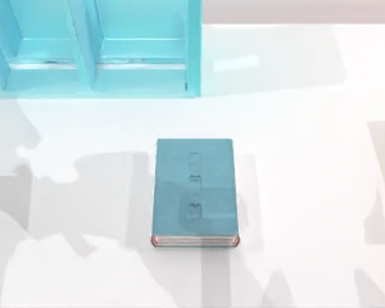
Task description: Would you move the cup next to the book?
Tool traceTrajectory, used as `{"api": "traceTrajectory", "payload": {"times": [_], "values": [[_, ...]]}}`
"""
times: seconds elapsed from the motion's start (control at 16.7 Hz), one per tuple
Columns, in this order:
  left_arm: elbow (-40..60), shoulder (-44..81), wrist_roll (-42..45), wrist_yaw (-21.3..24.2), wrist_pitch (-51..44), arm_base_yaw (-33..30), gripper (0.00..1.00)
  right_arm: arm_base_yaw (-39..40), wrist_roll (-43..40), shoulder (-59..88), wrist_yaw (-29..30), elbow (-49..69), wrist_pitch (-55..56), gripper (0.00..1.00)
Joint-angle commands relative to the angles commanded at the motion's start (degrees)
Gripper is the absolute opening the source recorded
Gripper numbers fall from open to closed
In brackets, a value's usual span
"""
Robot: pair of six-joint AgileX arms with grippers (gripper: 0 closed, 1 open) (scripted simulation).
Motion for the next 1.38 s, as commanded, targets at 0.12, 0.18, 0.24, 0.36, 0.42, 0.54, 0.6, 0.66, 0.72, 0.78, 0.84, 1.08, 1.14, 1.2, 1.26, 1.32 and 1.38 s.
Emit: {"api": "traceTrajectory", "payload": {"times": [0.12, 0.18, 0.24, 0.36, 0.42, 0.54, 0.6, 0.66, 0.72, 0.78, 0.84, 1.08, 1.14, 1.2, 1.26, 1.32, 1.38], "values": [[2.1, 1.4, -14.5, 0.2, -1.4, -6.2, 0.0, 0.0, 0.0, 0.0, 0.0, 0.0, 0.0, 1.0], [3.1, 2.0, -21.5, 0.3, -2.1, -9.3, 0.0, 0.0, 0.0, 0.0, 0.0, 0.0, 0.0, 1.0], [4.0, 2.5, -28.2, 0.6, -2.8, -12.3, 0.0, 0.0, 0.0, 0.0, 0.0, 0.0, 0.0, 1.0], [5.8, 3.3, -40.7, 1.4, -4.3, -18.0, 0.0, 0.0, 0.0, 0.0, 0.0, 0.0, 0.0, 1.0], [6.6, 3.5, -46.4, 1.9, -5.0, -20.7, 0.0, 0.0, 0.0, 0.0, 0.0, 0.0, 0.0, 1.0], [8.0, 3.6, -56.9, 3.0, -6.3, -25.8, 0.0, 0.0, 0.0, 0.0, 0.0, 0.0, 0.0, 1.0], [8.6, 3.5, -61.6, 3.5, -6.8, -28.1, 0.0, 0.0, 0.0, 0.0, 0.0, 0.0, 0.0, 1.0], [9.1, 3.2, -66.1, 4.0, -7.3, -30.2, 0.0, 0.0, 0.0, 0.0, 0.0, 0.0, 0.0, 1.0], [9.4, 2.9, -70.3, 4.6, -7.7, -32.3, 0.0, 0.0, 0.0, 0.0, 0.0, 0.0, 0.0, 1.0], [9.6, 2.4, -74.1, 5.1, -8.1, -34.1, 0.0, 0.0, 0.0, 0.0, 0.0, 0.0, 0.0, 1.0], [9.8, 1.9, -77.6, 5.5, -8.4, -35.7, 0.0, 0.0, 0.0, 0.0, 0.0, 0.0, 0.0, 1.0], [10.1, 0.2, -87.6, 7.0, -9.4, -40.3, 0.0, 0.0, 0.0, 0.0, 0.0, 0.0, 0.0, 1.0], [10.1, -0.1, -89.0, 7.2, -9.6, -41.0, 0.0, 0.0, 0.0, 0.0, 0.0, 0.0, 0.0, 1.0], [10.1, -0.3, -89.9, 7.4, -9.7, -41.5, 0.0, 0.0, 0.0, 0.0, 0.0, 0.0, 0.0, 1.0], [10.1, -0.4, -90.3, 7.4, -9.8, -41.8, 0.0, 0.0, 0.0, 0.0, 0.0, 0.0, 0.0, 1.0], [10.1, -0.4, -90.4, 7.5, -9.8, -41.8, 0.0, 0.0, 0.0, 0.0, 0.0, 0.0, 0.0, 1.0], [10.1, -0.4, -90.4, 7.5, -9.8, -41.8, 0.0, 0.0, 0.0, 0.0, 0.0, 0.0, 0.0, 1.0]]}}
